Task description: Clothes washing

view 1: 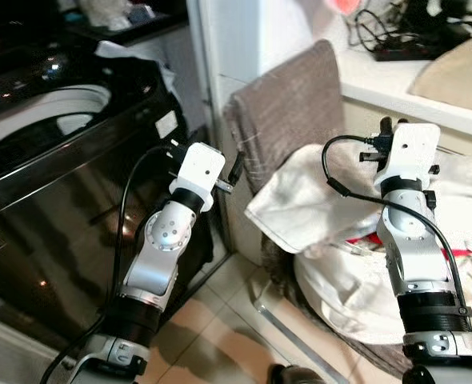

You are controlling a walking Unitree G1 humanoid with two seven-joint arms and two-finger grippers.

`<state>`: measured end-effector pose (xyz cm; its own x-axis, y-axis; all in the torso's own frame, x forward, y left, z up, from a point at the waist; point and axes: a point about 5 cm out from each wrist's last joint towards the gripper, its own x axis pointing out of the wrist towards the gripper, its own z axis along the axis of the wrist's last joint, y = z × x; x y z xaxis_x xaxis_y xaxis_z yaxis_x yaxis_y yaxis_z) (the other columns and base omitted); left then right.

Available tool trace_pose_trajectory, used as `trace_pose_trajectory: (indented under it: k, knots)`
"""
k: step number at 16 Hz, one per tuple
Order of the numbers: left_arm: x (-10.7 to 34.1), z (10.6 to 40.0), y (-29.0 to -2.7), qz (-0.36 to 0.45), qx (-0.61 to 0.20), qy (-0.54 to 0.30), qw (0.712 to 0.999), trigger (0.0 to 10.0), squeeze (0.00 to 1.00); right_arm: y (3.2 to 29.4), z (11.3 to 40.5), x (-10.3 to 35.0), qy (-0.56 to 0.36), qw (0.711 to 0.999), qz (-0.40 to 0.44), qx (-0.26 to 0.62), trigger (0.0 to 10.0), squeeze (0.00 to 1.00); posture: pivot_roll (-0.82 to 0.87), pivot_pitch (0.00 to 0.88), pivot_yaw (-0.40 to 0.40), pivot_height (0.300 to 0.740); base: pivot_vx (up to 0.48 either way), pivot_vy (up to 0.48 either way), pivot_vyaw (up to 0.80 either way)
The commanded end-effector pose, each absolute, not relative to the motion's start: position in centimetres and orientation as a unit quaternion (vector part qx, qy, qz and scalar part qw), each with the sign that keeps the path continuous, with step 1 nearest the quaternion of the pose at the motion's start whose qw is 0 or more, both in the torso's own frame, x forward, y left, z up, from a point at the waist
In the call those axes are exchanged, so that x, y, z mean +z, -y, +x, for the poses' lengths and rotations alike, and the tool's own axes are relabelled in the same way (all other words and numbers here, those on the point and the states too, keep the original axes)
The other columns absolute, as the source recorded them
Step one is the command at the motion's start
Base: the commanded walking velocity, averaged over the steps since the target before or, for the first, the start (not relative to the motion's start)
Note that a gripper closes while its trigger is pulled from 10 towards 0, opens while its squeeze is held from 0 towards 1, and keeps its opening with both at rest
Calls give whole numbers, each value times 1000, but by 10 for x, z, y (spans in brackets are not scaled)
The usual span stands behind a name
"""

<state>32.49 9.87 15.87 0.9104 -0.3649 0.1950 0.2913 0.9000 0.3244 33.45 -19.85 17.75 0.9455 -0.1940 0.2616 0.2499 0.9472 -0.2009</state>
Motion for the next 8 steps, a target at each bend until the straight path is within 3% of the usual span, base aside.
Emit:
trace_pose_trajectory:
  k: [1,8]
  knots:
    - [156,326,-102,148,-171,120,967,10000,0,195,337,179,123,979,-121,-106,10000,0,-127,0,60,740,0,0,-675]
    - [149,324,-104,133,-174,107,970,10000,0,199,337,168,104,983,-113,-105,10000,0,-124,0,55,740,0,0,-679]
